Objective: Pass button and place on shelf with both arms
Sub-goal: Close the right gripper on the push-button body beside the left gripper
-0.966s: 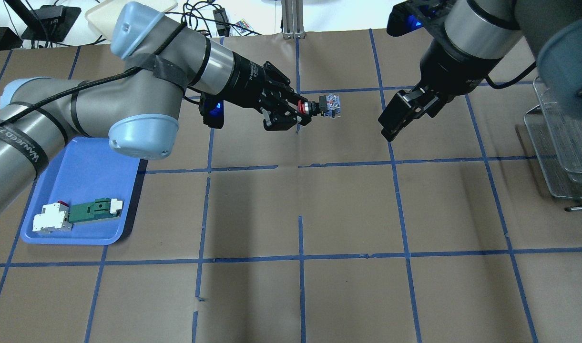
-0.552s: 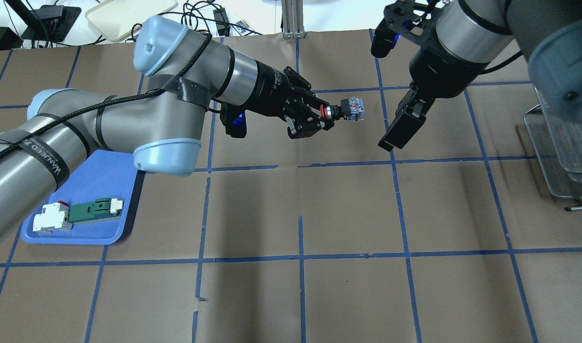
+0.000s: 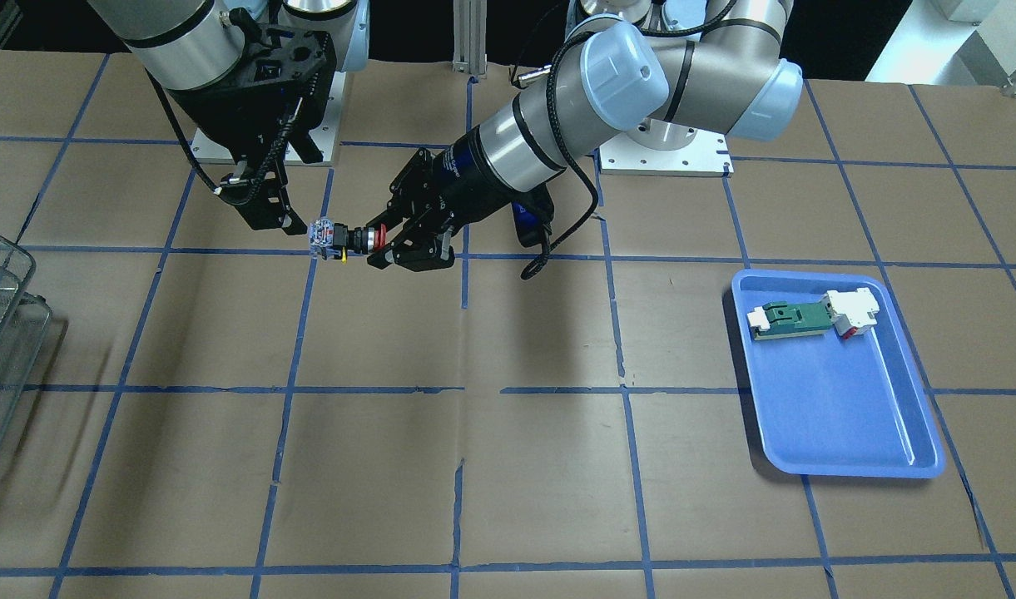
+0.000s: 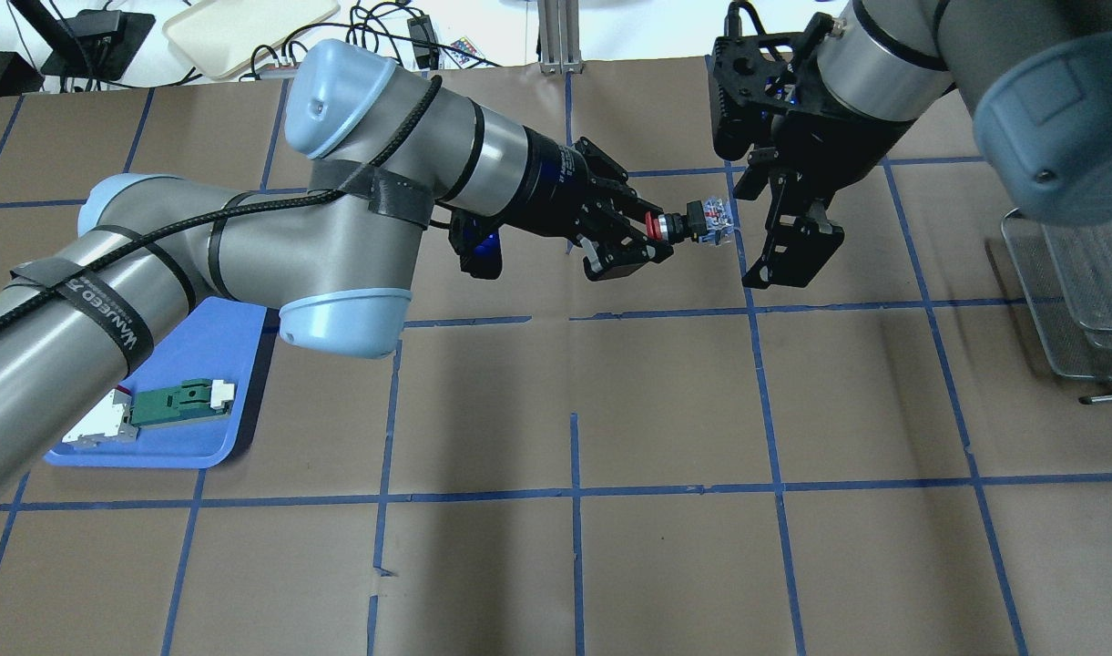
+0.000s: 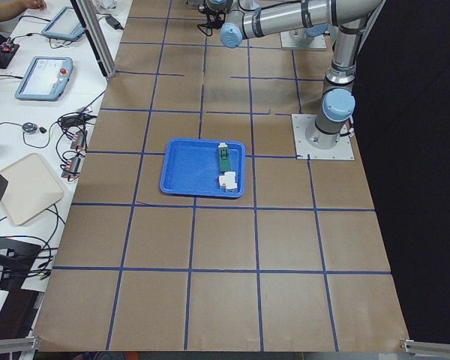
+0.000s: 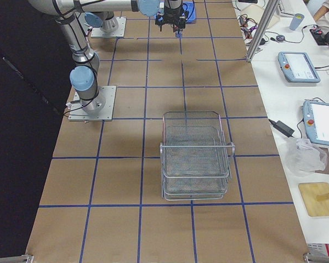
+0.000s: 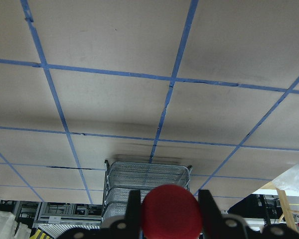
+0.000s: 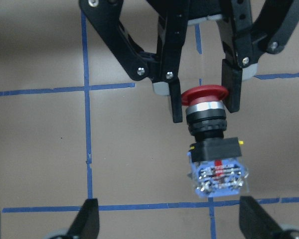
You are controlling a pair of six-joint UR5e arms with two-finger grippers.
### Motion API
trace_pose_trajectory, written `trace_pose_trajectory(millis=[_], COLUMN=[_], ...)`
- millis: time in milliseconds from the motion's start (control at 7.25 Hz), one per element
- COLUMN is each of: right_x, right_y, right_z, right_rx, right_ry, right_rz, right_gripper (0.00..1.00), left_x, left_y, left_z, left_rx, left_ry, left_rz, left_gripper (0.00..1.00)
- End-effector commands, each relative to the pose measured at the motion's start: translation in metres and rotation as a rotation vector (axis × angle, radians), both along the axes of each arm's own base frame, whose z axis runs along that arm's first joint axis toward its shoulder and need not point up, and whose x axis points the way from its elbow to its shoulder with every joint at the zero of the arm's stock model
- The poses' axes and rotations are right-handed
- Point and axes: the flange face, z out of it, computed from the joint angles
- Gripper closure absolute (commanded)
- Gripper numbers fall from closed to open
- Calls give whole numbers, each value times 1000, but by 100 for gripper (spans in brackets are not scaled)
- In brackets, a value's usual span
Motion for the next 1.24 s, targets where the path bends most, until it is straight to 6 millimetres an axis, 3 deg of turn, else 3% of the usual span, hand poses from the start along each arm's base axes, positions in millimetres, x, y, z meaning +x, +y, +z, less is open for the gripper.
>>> trace_pose_trajectory(millis=[0,414,828,1103], right_x=[0,1,2,3], right_y=[-10,-13,-14,-15], right_z=[-9,-6,-18,-15], right_rx=[-8,-19,11,5], right_ry=[4,-9,-11,-12], right_rz=[53,40,26,26], right_gripper=[0,0,1,11], left_x=[-4,-5,-4,-4], left_y=[5,6,8,9], left_z=[4,4,9,13], left_rx=[4,5,-2,-3], left_ry=[2,2,4,8], left_rz=[2,-1,-1,6], left_gripper=[100,100,100,100])
